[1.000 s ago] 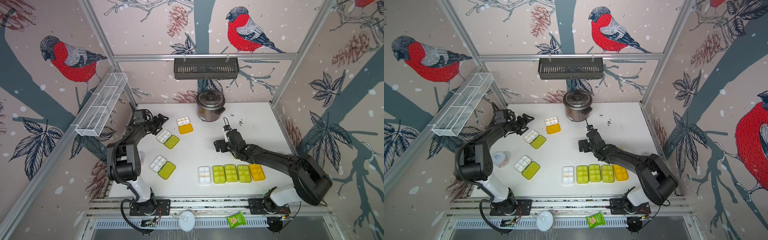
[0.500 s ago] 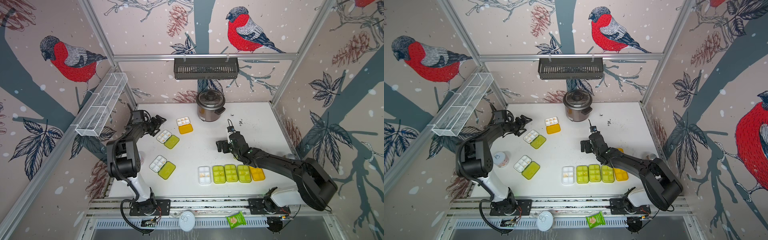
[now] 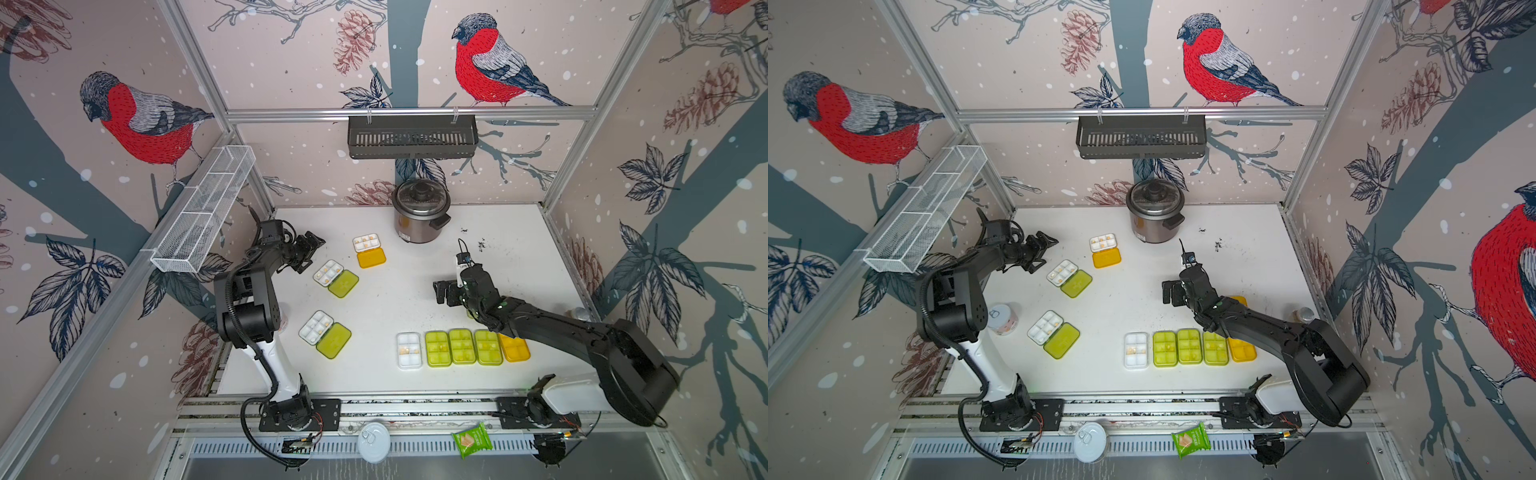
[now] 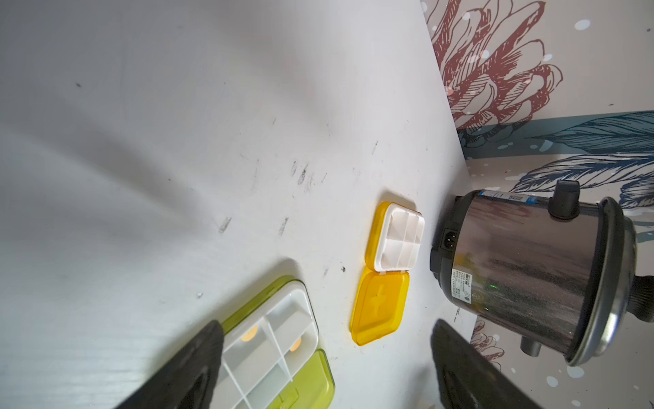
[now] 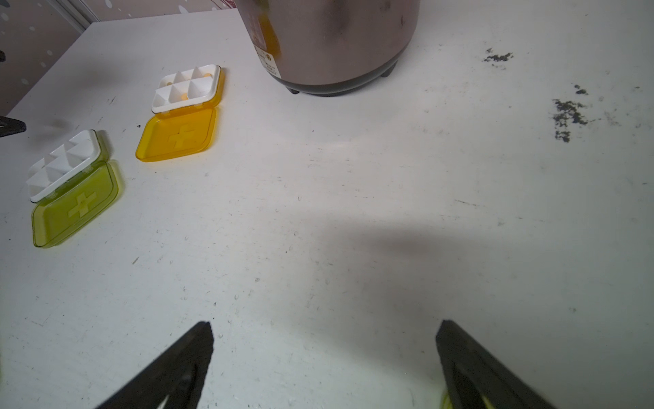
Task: Close pillboxes
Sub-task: Move the pillbox to the center of the board.
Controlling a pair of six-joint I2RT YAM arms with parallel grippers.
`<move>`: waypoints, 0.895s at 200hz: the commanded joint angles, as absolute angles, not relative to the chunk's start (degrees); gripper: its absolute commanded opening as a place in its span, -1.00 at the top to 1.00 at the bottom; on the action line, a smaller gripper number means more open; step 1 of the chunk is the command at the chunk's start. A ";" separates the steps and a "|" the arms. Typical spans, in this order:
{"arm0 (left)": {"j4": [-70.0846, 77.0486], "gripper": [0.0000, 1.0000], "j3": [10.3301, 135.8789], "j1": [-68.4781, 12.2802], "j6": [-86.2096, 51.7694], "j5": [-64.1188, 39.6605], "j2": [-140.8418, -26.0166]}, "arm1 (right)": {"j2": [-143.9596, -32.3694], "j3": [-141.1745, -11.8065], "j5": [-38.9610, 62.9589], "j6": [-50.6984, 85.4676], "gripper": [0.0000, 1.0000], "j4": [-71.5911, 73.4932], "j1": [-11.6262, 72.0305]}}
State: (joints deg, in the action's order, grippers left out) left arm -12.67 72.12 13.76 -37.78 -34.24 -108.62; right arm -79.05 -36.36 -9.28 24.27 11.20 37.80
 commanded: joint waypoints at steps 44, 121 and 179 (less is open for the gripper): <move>-14.43 -0.82 73.19 13.89 -36.57 -33.60 -113.34 | -79.28 -36.73 -8.17 24.61 -1.00 12.43 37.86; -14.80 -0.80 72.70 13.58 -36.81 -35.54 -112.26 | -79.72 -37.09 -8.18 24.52 -1.00 12.00 37.83; -16.01 -0.81 72.32 13.36 -35.63 -35.69 -113.03 | -79.16 -37.33 -8.18 24.43 -1.00 11.35 37.94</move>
State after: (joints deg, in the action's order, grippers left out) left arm -14.37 72.51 13.32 -37.06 -35.03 -112.73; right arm -79.64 -36.86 -8.38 24.25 11.14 37.82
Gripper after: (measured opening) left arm 0.902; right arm 0.997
